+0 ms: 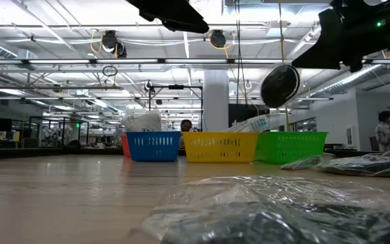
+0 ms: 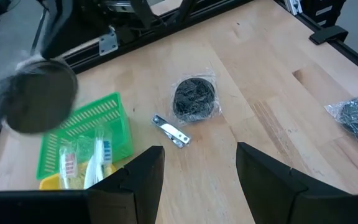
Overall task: Pick & Place Travel size toiletries
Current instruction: Put the top left hairbrush into the green basket
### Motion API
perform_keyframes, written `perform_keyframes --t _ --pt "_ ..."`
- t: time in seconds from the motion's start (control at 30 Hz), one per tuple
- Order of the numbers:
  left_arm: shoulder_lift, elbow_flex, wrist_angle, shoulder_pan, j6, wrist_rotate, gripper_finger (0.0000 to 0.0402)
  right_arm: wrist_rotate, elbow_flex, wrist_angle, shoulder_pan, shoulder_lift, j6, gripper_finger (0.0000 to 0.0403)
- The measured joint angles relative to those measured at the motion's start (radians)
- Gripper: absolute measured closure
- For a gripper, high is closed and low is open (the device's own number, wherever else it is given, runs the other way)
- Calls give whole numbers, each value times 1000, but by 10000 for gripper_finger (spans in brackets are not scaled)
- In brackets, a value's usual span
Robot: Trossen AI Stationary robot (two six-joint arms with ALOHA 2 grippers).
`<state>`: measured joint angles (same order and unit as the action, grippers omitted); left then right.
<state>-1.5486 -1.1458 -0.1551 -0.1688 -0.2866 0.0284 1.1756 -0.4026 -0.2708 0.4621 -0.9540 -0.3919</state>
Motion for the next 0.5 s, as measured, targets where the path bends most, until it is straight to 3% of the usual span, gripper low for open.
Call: perform_keyframes --t 0.13,0.3,0.5 --pt "0 0 0 0 5 0 204 110 0 5 36 0 34 403" --pt "0 0 0 0 19 0 204 81 0 57 41 -15 -28 403" --pt "0 0 4 0 30 0 204 53 1 229 14 -68 -232 403"
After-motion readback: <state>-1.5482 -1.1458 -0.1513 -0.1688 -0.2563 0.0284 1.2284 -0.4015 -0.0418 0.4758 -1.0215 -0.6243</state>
